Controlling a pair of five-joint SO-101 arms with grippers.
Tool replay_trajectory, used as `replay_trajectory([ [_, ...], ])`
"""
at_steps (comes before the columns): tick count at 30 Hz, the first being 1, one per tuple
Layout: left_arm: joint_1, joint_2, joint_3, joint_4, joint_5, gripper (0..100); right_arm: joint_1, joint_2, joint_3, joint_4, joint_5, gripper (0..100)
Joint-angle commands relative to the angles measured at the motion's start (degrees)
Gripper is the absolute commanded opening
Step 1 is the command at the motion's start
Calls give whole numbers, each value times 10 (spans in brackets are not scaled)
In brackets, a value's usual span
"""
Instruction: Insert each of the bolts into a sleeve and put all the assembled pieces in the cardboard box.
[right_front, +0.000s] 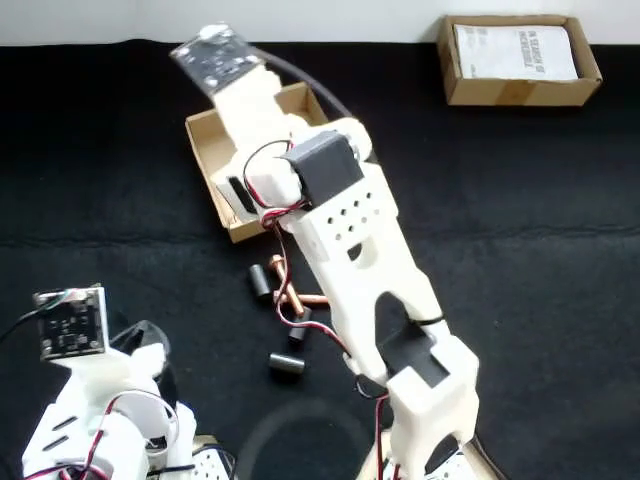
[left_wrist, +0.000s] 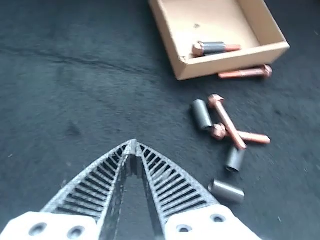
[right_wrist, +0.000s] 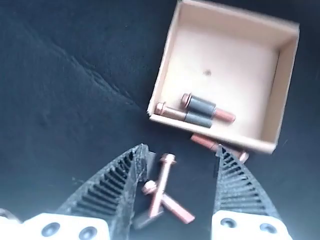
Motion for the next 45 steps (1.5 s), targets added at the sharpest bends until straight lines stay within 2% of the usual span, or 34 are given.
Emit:
replay_trajectory([
  [1, -40, -3, 0, -9, -3, 8, -7, -40, 91, 7, -81, 191],
  [5, -87, -3, 6, -8, -3, 8, -15, -36, 213, 3, -128, 191],
  [11, -130, -3, 29, -11, -3, 8, -40, -6, 305, -56, -135, 191],
  [28, -160, -3, 29, -11, -3, 8, -87, 143, 308, -200, -135, 191],
  [42, -160, -3, 29, -12, -3, 8, -66, 183, 313, -205, -135, 190],
  [45, -160, -3, 29, -12, -3, 8, -71, 185, 313, -206, -135, 142],
])
